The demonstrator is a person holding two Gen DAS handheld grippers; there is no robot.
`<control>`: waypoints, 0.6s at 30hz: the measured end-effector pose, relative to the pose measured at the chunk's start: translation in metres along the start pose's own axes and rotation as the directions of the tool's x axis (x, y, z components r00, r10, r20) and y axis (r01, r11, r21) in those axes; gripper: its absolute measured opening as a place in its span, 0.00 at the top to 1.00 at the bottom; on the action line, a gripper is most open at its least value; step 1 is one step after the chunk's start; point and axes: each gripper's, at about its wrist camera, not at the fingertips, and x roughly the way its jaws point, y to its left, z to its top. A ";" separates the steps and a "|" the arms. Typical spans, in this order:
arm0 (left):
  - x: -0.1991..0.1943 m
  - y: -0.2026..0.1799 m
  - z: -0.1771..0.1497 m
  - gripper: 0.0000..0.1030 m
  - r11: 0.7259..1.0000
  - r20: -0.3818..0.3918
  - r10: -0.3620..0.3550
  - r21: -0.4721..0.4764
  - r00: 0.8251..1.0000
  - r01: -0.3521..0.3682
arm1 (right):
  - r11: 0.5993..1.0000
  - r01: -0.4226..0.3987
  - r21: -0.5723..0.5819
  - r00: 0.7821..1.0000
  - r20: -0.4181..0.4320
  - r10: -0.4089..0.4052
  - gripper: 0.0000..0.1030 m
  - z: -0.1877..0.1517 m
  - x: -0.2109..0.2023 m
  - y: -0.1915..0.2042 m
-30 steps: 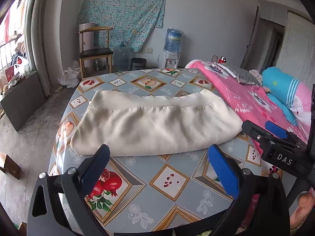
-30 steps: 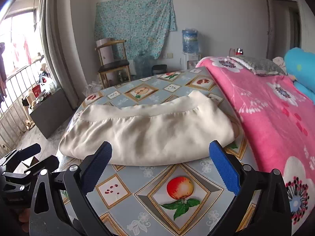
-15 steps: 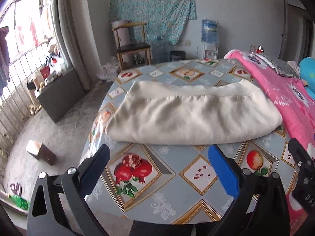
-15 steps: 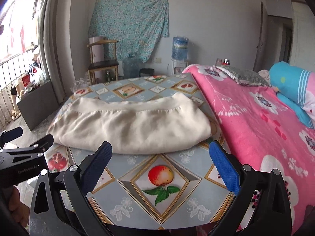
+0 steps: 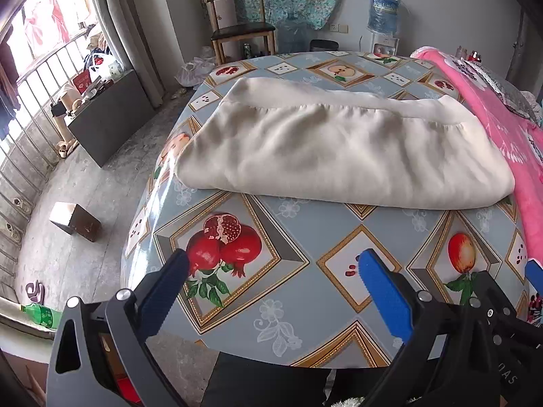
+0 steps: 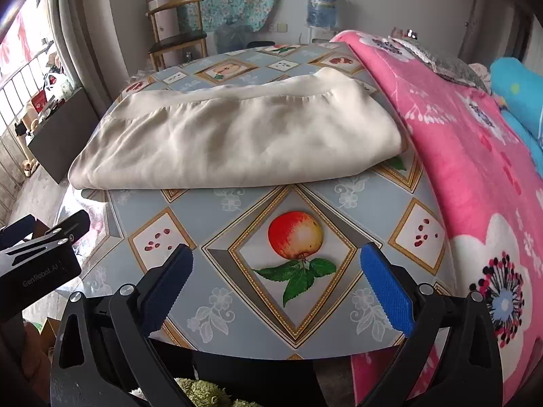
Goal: Fold large clothes
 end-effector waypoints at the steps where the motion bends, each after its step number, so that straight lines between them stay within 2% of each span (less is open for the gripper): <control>1: 0.001 0.000 0.000 0.05 1.000 -0.006 -0.007 0.000 1.000 0.007 | 1.000 0.000 0.000 1.000 -0.003 0.000 0.07 0.000 0.001 0.001; 18: 0.007 -0.003 0.005 0.05 0.999 -0.021 -0.054 0.003 0.998 0.054 | 1.000 0.028 0.002 0.999 -0.045 -0.028 0.07 0.004 0.011 -0.002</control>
